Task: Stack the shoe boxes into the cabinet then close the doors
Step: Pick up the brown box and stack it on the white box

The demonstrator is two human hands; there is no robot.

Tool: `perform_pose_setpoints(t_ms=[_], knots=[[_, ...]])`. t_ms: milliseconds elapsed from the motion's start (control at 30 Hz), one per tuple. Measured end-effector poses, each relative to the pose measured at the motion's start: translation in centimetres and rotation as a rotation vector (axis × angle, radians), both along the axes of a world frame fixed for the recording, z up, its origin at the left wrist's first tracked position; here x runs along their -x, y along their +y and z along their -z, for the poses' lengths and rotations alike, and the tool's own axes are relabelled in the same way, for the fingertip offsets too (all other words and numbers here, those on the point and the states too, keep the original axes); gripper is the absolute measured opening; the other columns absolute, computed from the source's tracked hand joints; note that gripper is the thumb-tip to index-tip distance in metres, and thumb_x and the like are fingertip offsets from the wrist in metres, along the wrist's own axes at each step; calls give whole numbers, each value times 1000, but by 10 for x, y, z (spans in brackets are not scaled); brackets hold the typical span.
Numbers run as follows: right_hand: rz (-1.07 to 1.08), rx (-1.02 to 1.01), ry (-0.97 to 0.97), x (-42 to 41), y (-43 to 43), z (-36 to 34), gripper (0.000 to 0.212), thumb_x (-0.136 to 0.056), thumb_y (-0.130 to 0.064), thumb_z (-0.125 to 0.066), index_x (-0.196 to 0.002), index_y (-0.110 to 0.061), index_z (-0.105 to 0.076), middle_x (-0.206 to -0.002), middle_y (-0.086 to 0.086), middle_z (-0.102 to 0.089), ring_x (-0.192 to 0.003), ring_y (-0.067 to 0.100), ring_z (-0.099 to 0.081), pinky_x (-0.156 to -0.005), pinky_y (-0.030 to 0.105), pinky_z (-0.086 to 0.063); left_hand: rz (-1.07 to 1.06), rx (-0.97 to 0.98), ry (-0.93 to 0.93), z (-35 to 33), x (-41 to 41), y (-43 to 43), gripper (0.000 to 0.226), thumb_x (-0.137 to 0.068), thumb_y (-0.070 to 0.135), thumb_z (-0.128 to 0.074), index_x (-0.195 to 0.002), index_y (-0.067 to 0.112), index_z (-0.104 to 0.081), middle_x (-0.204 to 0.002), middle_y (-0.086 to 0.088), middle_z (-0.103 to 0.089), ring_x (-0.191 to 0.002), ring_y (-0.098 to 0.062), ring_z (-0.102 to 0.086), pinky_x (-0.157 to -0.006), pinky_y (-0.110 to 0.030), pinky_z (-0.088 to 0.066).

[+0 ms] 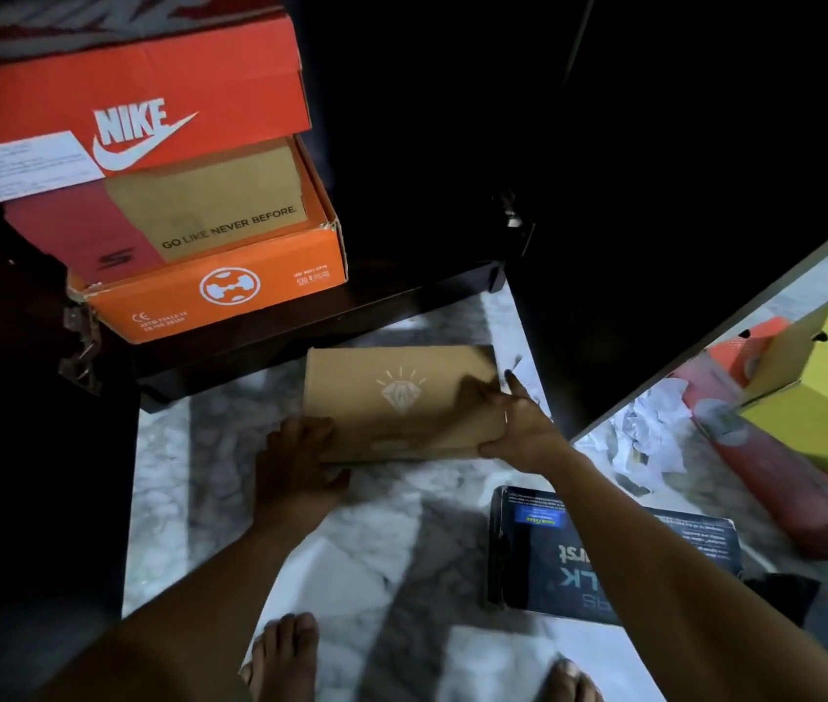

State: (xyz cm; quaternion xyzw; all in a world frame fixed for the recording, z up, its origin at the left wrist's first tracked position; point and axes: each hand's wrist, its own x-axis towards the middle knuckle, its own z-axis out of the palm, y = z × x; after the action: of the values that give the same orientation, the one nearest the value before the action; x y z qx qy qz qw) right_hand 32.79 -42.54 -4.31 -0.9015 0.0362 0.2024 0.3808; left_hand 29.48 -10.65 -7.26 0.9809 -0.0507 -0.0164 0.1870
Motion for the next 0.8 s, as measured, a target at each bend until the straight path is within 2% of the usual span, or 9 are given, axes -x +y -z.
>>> perform_pose_setpoints(t_ms=[67,133,233,333,433,500,600,667,800], knots=[[53,27,-16,-1,1,3,92,-74,-8,-80,-153,-19,-34,-158,9,-28,-152,23,-15,-112,22,-26,-19,62,24,-4,-7,0,58,-61,47,-64,-114,23,-65,-117,-11,-51,-100,-41,-54,-73,-44,-53],[127,-110,-5,0,2,10,102,-68,-4,-81,-154,-23,-29,-146,6,-42,-140,26,-38,-110,31,-36,-27,152,31,-3,-13,2,61,-60,51,-58,-112,21,-64,-118,-11,-49,-101,-41,-55,-71,-44,-54],[260,-307,67,1,0,22,129,-61,7,-86,-158,-26,-9,-138,-6,-43,-127,23,-47,-103,43,-48,-62,295,80,-1,-21,6,79,-65,45,-72,-135,15,-51,-135,-16,-38,-107,-35,-54,-81,-38,-51],[294,-390,118,-1,1,24,131,-64,14,-84,-158,-20,1,-121,-21,-40,-125,17,-46,-90,27,-51,-101,491,207,11,-33,11,114,-61,22,-93,-152,9,-26,-144,-20,-41,-122,-35,-51,-90,-34,-43],[240,-401,69,-3,1,29,116,-62,14,-86,-148,-26,-20,-122,-6,-54,-113,18,-55,-75,11,-51,-169,663,385,19,-34,17,131,-60,47,-90,-158,25,-6,-145,-13,-49,-130,-35,-50,-100,-49,-48],[227,-426,35,-3,2,29,110,-61,14,-86,-144,-30,-27,-125,5,-58,-108,17,-59,-73,11,-51,-175,651,383,18,-33,19,130,-59,38,-90,-158,28,-6,-142,-9,-52,-129,-35,-51,-97,-54,-50],[236,-488,32,-6,4,14,100,-65,11,-86,-136,-36,-34,-120,4,-63,-98,8,-64,-71,11,-52,-156,663,316,7,-35,17,119,-65,7,-91,-156,24,-15,-136,-1,-52,-128,-30,-51,-96,-43,-49],[250,-540,23,-7,5,-3,89,-69,13,-82,-132,-33,-40,-111,0,-65,-89,1,-67,-68,11,-52,-130,637,276,-3,-42,20,120,-61,14,-93,-155,23,-19,-137,1,-52,-127,-25,-51,-96,-35,-45],[220,-605,-39,-4,7,-44,82,-67,13,-83,-136,-11,-47,-120,14,-67,-108,16,-66,-79,23,-56,-159,651,272,-46,-51,22,133,-49,39,-97,-157,26,-20,-140,4,-54,-126,-16,-54,-103,-31,-43]])
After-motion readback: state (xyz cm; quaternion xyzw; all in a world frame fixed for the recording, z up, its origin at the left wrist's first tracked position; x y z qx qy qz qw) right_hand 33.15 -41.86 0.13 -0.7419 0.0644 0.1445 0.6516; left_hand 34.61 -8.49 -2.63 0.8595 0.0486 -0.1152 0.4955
